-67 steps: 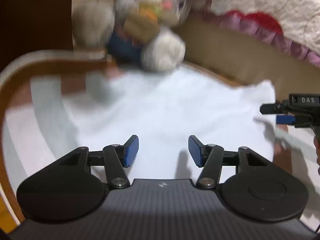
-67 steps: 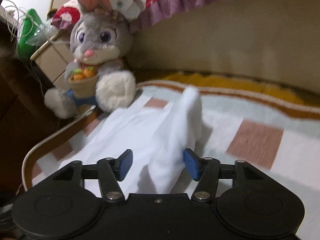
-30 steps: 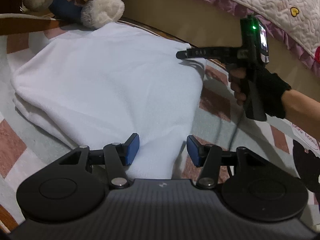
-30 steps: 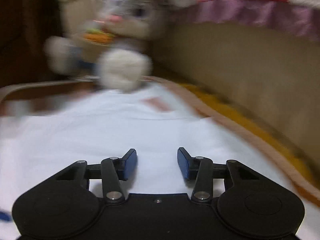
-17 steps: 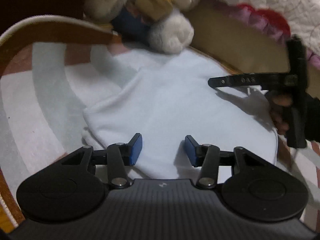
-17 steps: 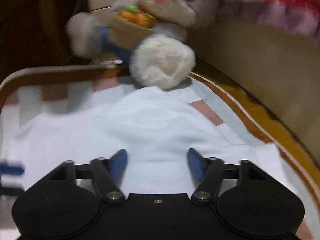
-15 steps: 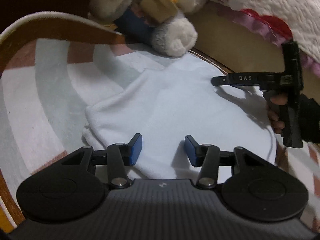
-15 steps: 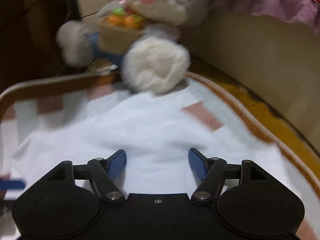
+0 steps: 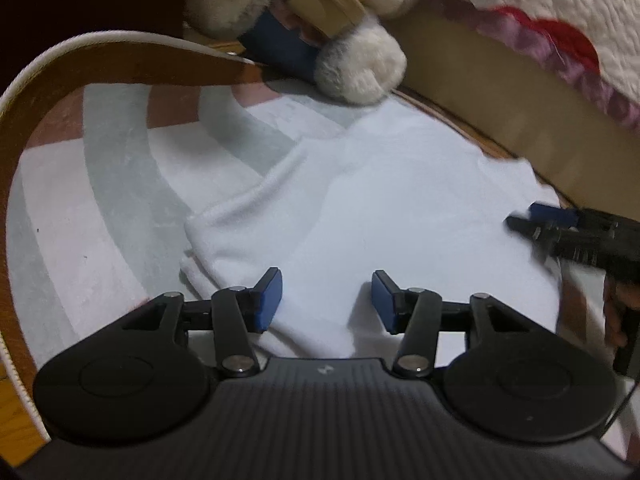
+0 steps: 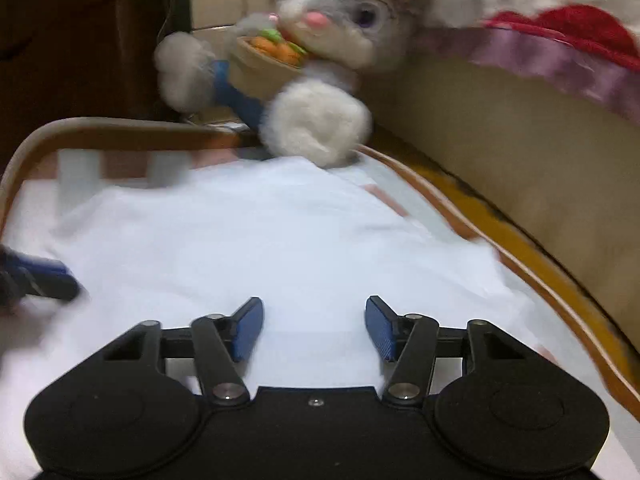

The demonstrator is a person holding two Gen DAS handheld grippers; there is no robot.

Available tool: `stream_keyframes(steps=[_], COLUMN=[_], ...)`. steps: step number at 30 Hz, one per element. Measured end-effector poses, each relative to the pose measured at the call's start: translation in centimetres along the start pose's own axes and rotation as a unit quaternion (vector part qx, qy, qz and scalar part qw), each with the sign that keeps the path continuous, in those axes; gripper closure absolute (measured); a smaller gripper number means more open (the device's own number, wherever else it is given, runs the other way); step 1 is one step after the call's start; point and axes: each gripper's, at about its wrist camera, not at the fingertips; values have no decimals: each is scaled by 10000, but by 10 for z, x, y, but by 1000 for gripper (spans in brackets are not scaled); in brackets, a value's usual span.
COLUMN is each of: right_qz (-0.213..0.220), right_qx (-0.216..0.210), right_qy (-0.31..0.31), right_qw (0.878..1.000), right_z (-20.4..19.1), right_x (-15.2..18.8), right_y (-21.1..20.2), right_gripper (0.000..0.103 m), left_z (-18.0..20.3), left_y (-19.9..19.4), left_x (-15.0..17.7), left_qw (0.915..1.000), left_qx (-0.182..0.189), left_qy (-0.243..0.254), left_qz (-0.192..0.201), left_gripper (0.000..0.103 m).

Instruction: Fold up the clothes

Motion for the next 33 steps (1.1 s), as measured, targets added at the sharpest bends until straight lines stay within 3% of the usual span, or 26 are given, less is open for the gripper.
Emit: stream_keyframes(steps=[1,3,4,6,7,9,11,14,18,21,24,25,27,28,33], right_qz=[123,141,120,124,232,553,419,145,70,-363,-104,72,302,341,332], right_qx=[66,688,804,711,778,442,-35,-10,-141,-343,-436,-471,-557,-505,-524], right_qy=[225,566,731,1268,1327,955,444,-243,442,671,1083,1249,1514,1574,1585], right_qw=[9996,9959,9940,9893,9878,9929,9981,9996,9989,9965,9931,9910,9864,9857,9854], right_z=[13,32,42,50,43,15,-15,-47,-39,-39,-45,-45,-51,-56,-76], right_x=[7,11,13,11,10,6,8,26,49,60,74,77,78,78,84], right_y=[-5,-3,-1,-6,-15,-35,-43,-40,-52,-64,-111,-122,-151,-164,-228], right_gripper=[47,48,35,35,40,40,44,44,44,45,49,49,48,48,40], left_z=[4,12,15,23,27,35,42,54,66,75,84,87,93,96,123], left_y=[-2,-6,-8,-12,-14,-18,-22,-28,-55,-75,-94,-101,-114,-121,-159], left_x=[3,10,14,20,24,31,37,47,55,60,65,67,71,73,88], left_qw=[10000,9998,9997,9992,9989,9983,9974,9960,9975,9982,9984,9984,9982,9981,9969], left_qx=[19,58,77,115,134,173,211,255,56,-94,-244,-293,-393,-443,-709], left_qy=[54,163,217,326,380,488,597,740,549,406,262,214,119,71,-60], left_qz=[-32,-95,-126,-190,-221,-284,-347,-436,-435,-435,-434,-433,-433,-432,-349], left_gripper=[53,53,53,53,53,53,53,54,53,53,50,49,26,21,14])
Point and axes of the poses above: each gripper's, at about its wrist camera, not at the fingertips, and y roughly the way its jaws point, z to its right, x to its underside, and after that the axes turned 8 degrees about -z, right-handed
